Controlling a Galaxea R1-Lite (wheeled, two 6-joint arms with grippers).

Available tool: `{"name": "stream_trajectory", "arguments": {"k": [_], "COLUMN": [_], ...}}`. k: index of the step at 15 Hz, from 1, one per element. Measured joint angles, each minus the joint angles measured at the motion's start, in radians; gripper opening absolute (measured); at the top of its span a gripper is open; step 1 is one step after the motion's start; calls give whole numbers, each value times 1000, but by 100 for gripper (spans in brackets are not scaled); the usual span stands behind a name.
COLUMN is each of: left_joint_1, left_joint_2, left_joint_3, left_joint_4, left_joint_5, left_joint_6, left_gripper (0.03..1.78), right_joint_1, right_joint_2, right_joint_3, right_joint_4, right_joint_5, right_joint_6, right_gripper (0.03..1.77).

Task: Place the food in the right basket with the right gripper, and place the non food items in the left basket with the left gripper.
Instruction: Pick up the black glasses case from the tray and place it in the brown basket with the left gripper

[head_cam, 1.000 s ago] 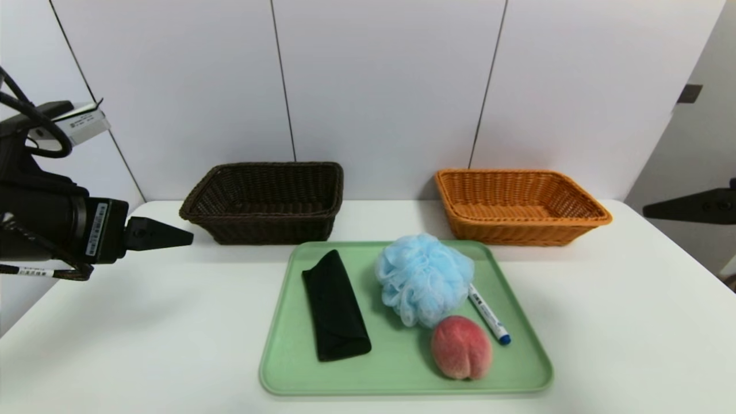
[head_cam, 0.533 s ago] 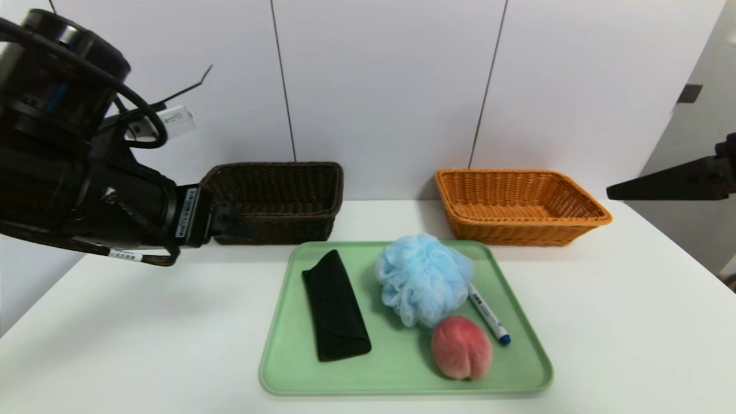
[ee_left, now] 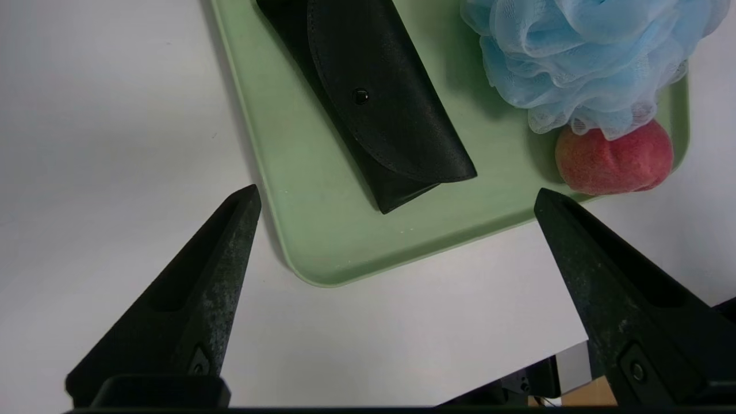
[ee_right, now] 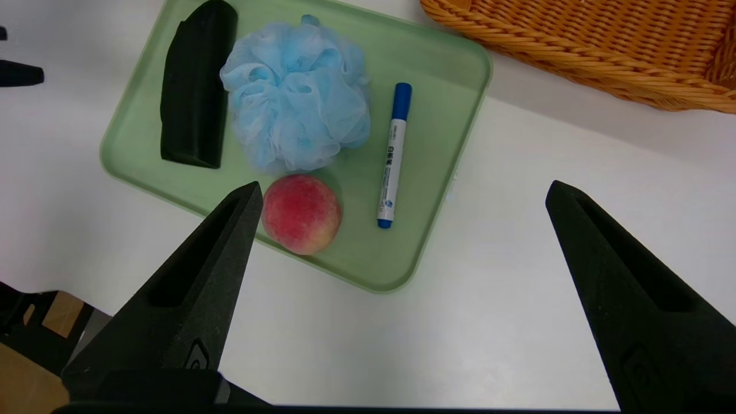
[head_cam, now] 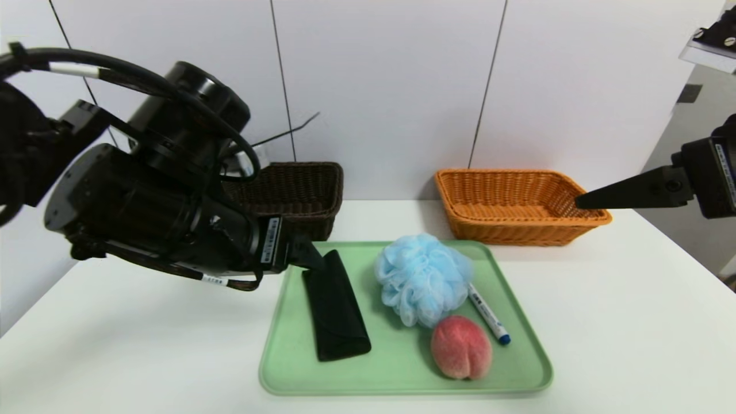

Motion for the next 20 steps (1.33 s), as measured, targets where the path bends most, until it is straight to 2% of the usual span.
{"name": "stream_trajectory", "arguments": {"k": [3,8,10,13,20], "left_joint_1": [-58,-110,-115,-116,-116], "left_joint_2": [79,191,226,278,378], "left_joint_3": [-38,-116,-127,-130,-143], "left_joint_4": [-9,-12,-12,-9,-12], "left_joint_5": [84,137,151,211,219], "left_joint_6": [-67,-173,-184,-208,-227], "left_gripper": [169,169,169,169,169], "right_joint_1": [0,0,-1,-5,-11], "right_joint_2": [7,5,3,-4,-16], "right_joint_3": [9,36,45,61,67], "right_joint_4": [-2,-2,-2,-3,-6], "right_joint_5": [1,14,21,27,27], "right_joint_6": [3,4,4,4,4], "right_gripper": [170,170,170,170,170]}}
